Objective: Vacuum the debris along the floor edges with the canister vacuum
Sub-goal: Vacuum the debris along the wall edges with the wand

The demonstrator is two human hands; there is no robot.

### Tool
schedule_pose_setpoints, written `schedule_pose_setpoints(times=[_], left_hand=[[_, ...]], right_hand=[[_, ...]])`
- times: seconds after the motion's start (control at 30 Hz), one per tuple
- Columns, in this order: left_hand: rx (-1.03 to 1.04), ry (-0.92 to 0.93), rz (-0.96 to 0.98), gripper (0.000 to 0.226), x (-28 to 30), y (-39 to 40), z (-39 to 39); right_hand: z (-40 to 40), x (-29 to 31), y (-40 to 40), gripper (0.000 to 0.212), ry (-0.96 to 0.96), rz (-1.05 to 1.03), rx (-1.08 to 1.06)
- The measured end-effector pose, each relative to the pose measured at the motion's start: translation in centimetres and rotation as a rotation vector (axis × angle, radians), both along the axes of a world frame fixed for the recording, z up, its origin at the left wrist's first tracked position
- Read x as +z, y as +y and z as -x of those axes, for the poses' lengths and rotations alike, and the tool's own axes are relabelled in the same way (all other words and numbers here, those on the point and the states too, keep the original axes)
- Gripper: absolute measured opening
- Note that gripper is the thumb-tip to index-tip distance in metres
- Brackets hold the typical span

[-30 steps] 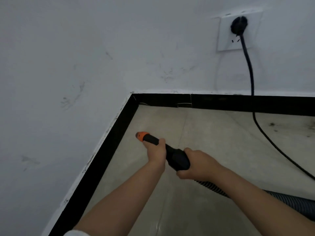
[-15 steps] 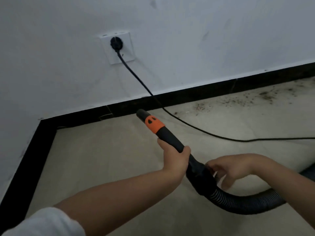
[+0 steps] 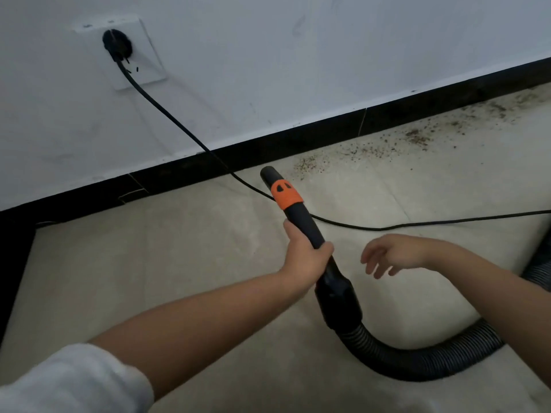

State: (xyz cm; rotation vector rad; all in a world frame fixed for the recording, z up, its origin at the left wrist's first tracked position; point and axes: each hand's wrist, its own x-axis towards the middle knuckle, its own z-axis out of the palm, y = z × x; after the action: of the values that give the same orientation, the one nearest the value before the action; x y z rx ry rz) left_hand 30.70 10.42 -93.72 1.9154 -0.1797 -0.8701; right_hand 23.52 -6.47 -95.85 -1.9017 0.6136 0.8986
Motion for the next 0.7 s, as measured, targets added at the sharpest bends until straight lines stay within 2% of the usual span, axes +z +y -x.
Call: schedule_pose_setpoints(times=[0.17, 0.2, 0.23, 0.27, 0.3, 0.37, 0.43, 0.5, 0.6, 0.7], left_hand=[[0.272, 0.299, 0.150, 0.075, -1.0, -3.9, -4.0], [0.327, 0.348, 0.198, 0.075, -1.2, -4.5, -4.4], [0.377, 0.391, 0.236, 0.075, -1.2, -5.1, -4.6], [0.420, 0.428, 0.262, 0.076, -1.3, -5.7, -4.7], [0.453, 0.460, 0.274, 0.075, -1.4, -6.4, -4.6], [0.499, 0.509, 0.281, 0.073, -1.4, -7.5, -4.3], [0.536, 0.514, 0.288, 0.072, -1.4, -8.4, -4.1], [0.568, 0.473, 0.274, 0.067, -1.2, -8.7, -4.6], [0.577, 0.413, 0.225, 0.055, -1.0, -9.0, -5.6], [0.541, 0.473, 0.156, 0.045, -1.1, -8.6, -5.1]], right_hand=[[1.7, 0.1, 0.5, 0.025, -0.067, -0.451, -0.389], [2.2, -0.2, 0.8, 0.029, -0.079, -0.515, -0.408], [2.7, -0.4, 1.1, 0.041, -0.098, -0.538, -0.407], [3.0, -0.7, 1.2, 0.053, -0.129, -0.501, -0.385], [3.2, -0.6, 1.2, 0.055, -0.171, -0.401, -0.342], [3.1, 0.2, 0.6, 0.036, -0.255, -0.123, -0.228], [2.8, 1.3, -0.7, 0.029, -0.320, 0.047, -0.148], [3.0, 2.0, -2.1, 0.028, -0.349, 0.111, -0.104], [3.6, 2.8, -3.7, 0.029, -0.316, 0.082, -0.053], [3.6, 3.6, -4.2, 0.033, -0.235, 0.065, -0.001]])
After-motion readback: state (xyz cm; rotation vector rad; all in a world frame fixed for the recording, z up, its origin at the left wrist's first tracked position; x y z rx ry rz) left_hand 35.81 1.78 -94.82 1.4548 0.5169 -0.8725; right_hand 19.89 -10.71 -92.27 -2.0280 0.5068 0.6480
